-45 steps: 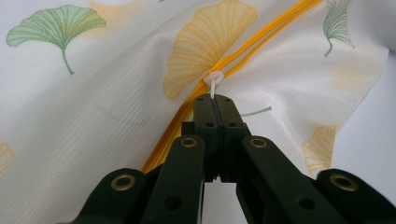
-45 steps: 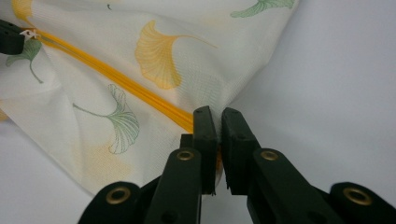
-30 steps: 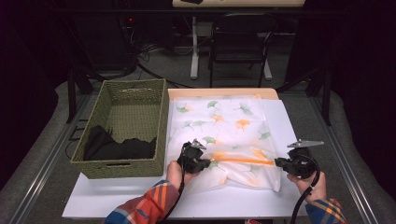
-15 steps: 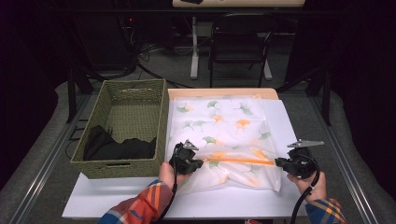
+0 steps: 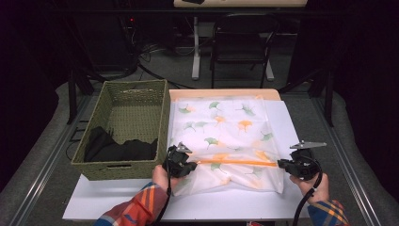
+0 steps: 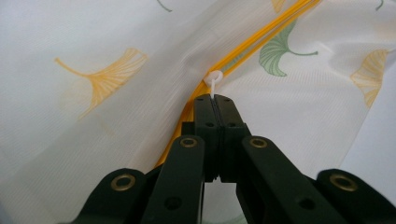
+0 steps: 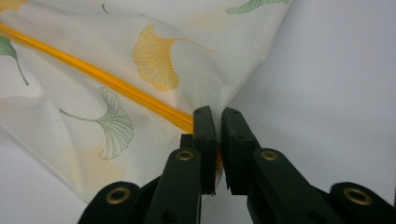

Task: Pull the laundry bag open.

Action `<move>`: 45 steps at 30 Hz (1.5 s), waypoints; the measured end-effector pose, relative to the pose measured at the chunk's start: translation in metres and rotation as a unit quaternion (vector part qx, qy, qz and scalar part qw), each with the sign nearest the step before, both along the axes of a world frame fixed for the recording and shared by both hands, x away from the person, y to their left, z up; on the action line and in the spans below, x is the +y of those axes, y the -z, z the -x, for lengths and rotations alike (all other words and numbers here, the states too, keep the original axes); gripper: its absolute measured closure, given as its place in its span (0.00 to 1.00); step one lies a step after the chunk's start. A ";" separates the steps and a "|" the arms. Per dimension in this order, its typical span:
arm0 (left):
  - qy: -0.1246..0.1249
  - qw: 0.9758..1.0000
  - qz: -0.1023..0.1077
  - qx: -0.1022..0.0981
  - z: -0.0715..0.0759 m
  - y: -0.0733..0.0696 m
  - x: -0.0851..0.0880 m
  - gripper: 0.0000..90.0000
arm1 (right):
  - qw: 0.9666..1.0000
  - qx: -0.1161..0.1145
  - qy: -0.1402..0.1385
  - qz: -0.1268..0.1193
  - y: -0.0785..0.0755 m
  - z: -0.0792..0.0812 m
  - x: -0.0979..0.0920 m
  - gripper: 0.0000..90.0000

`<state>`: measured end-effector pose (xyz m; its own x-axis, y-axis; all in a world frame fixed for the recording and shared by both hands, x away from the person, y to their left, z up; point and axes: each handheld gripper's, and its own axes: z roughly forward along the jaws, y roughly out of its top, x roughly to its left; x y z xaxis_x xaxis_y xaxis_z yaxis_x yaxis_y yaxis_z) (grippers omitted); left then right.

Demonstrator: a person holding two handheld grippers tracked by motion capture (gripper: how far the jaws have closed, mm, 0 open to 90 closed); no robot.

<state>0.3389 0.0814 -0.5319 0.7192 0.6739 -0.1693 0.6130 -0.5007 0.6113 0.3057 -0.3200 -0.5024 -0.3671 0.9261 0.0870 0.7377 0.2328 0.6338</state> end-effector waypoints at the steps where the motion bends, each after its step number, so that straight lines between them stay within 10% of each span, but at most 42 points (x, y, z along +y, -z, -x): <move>1: -0.002 1.000 -0.001 0.001 0.001 0.000 0.002 1.00 | 1.000 -0.002 -0.001 -0.003 0.000 0.000 0.000 0.95; 45: -0.025 0.999 -0.026 -0.035 0.039 -0.004 0.032 1.00 | 1.000 -0.001 0.012 0.003 0.002 0.004 -0.006 0.95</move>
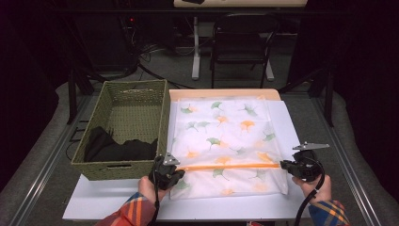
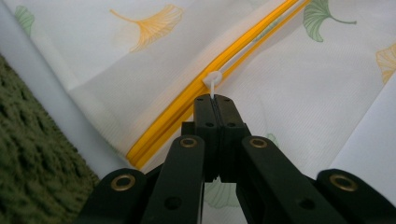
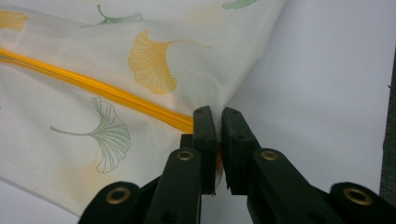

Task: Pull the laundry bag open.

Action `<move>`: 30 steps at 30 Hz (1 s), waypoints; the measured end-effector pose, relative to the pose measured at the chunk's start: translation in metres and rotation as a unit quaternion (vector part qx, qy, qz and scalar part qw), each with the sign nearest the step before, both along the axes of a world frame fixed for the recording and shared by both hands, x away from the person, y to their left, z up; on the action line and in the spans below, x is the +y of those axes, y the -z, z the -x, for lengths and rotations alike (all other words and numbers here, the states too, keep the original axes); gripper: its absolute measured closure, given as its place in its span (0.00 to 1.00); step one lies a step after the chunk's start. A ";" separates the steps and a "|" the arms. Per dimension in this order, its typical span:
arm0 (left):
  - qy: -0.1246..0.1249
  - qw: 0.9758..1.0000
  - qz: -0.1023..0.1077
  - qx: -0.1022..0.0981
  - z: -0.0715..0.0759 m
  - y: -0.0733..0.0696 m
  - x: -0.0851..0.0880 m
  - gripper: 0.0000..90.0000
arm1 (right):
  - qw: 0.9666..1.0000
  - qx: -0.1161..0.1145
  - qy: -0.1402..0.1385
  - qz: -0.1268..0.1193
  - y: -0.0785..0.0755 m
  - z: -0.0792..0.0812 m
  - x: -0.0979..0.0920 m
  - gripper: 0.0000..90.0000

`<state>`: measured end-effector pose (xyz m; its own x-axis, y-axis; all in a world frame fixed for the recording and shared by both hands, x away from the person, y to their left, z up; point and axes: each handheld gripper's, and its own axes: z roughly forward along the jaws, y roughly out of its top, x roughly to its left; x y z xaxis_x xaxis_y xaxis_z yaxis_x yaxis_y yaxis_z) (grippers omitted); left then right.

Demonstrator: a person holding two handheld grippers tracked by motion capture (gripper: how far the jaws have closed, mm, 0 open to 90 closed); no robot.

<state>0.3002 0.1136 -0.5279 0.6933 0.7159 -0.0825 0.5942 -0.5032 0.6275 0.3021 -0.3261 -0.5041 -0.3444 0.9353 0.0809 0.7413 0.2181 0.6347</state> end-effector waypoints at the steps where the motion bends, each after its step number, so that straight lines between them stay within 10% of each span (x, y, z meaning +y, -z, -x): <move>1: -0.003 1.000 0.000 -0.002 0.001 0.000 0.001 1.00 | 1.000 0.000 0.000 0.001 0.000 0.000 0.000 0.95; 30: -0.027 0.999 -0.019 -0.003 0.013 -0.003 0.037 1.00 | 1.000 0.009 0.006 0.011 0.004 0.002 0.000 0.95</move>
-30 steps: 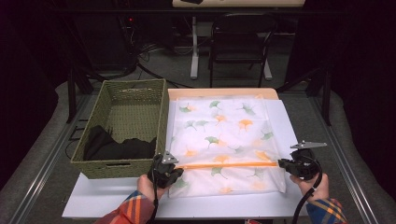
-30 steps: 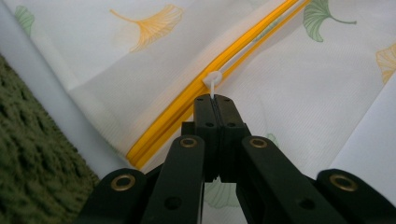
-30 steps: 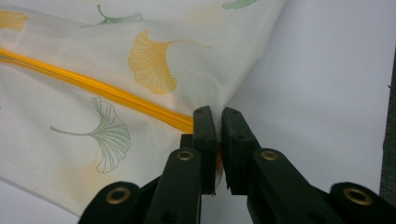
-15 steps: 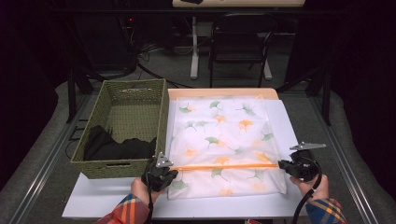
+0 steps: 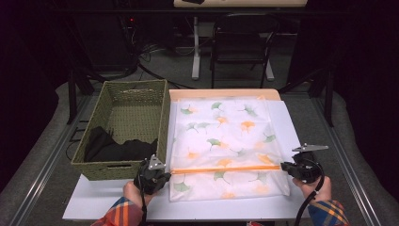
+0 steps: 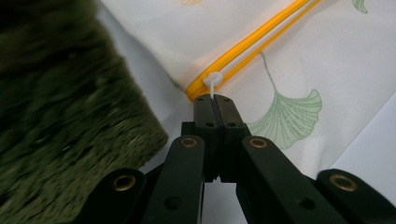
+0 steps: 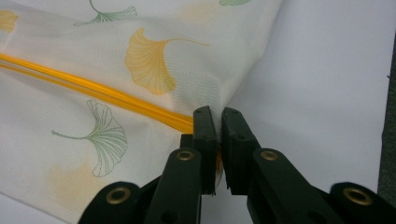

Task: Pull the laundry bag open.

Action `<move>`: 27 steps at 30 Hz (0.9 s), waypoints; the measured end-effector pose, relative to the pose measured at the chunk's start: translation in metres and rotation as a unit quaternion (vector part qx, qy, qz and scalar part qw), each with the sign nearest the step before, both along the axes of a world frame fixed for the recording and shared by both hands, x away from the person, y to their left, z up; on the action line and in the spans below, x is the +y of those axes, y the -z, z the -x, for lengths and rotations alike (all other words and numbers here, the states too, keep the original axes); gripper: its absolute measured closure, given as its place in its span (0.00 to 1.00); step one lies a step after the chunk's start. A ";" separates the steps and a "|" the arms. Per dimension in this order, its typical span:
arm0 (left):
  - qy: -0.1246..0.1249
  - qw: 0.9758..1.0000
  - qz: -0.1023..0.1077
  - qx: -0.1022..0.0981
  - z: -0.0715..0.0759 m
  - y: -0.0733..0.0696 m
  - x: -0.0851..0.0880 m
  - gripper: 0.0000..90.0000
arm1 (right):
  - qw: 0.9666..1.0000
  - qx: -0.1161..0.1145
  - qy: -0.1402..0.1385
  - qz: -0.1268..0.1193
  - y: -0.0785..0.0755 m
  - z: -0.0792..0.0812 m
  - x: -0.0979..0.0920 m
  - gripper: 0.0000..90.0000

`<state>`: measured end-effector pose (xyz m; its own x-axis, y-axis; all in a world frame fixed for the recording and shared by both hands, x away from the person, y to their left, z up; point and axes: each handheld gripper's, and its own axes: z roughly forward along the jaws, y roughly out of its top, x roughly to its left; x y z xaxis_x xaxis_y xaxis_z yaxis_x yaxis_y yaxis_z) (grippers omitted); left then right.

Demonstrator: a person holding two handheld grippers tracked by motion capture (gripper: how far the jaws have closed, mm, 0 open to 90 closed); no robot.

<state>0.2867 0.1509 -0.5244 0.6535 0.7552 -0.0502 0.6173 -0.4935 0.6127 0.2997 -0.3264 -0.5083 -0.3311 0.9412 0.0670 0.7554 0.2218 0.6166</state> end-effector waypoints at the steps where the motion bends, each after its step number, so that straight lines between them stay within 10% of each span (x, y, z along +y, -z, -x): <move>1: -0.002 1.000 0.003 -0.002 0.000 -0.001 0.002 1.00 | 1.000 -0.001 0.000 0.000 0.000 0.000 0.000 0.95; 27: -0.002 1.000 -0.024 0.013 0.002 0.004 0.004 1.00 | 1.000 0.010 -0.017 0.002 0.006 0.001 0.006 0.95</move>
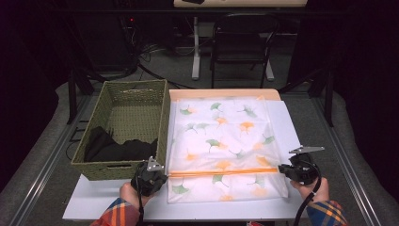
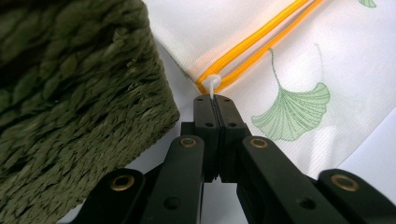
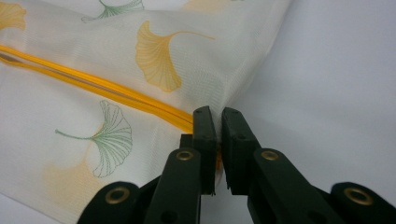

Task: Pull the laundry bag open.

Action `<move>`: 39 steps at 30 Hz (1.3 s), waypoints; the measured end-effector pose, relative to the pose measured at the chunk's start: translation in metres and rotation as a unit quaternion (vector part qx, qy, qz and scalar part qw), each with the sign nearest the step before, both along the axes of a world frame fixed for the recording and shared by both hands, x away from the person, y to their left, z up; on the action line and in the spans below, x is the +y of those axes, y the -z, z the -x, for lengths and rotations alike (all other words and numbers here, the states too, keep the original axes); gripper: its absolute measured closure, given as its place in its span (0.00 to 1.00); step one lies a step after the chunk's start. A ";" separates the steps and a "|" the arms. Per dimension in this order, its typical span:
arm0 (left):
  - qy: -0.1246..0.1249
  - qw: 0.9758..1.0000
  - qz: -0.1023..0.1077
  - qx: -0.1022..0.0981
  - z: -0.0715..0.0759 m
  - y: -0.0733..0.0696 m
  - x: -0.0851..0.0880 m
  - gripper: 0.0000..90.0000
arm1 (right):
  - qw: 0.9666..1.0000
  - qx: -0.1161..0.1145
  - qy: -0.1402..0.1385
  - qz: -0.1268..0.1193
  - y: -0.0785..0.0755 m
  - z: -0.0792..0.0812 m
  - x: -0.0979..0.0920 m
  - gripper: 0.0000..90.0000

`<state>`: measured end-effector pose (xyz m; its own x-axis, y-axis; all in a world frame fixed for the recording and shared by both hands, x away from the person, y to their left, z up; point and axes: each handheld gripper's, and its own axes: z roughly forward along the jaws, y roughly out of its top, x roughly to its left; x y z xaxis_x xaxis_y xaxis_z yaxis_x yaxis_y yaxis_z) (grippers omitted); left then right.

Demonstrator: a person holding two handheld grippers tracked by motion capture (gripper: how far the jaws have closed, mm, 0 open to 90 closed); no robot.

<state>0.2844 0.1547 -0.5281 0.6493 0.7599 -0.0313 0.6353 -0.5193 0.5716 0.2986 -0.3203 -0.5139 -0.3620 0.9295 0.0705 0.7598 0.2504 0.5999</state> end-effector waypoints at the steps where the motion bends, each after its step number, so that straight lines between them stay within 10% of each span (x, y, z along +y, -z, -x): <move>1: 0.000 1.000 -0.003 -0.001 0.000 0.000 0.000 1.00 | 1.000 0.002 0.000 0.000 0.000 0.000 0.000 0.95; 28: 0.039 0.999 -0.007 0.031 0.001 0.005 -0.010 0.92 | 0.999 0.039 -0.007 -0.001 0.008 0.000 0.001 0.89; 39: 0.078 0.995 -0.001 0.055 0.003 0.000 -0.004 0.58 | 0.998 0.052 -0.034 0.003 0.006 0.001 -0.002 0.35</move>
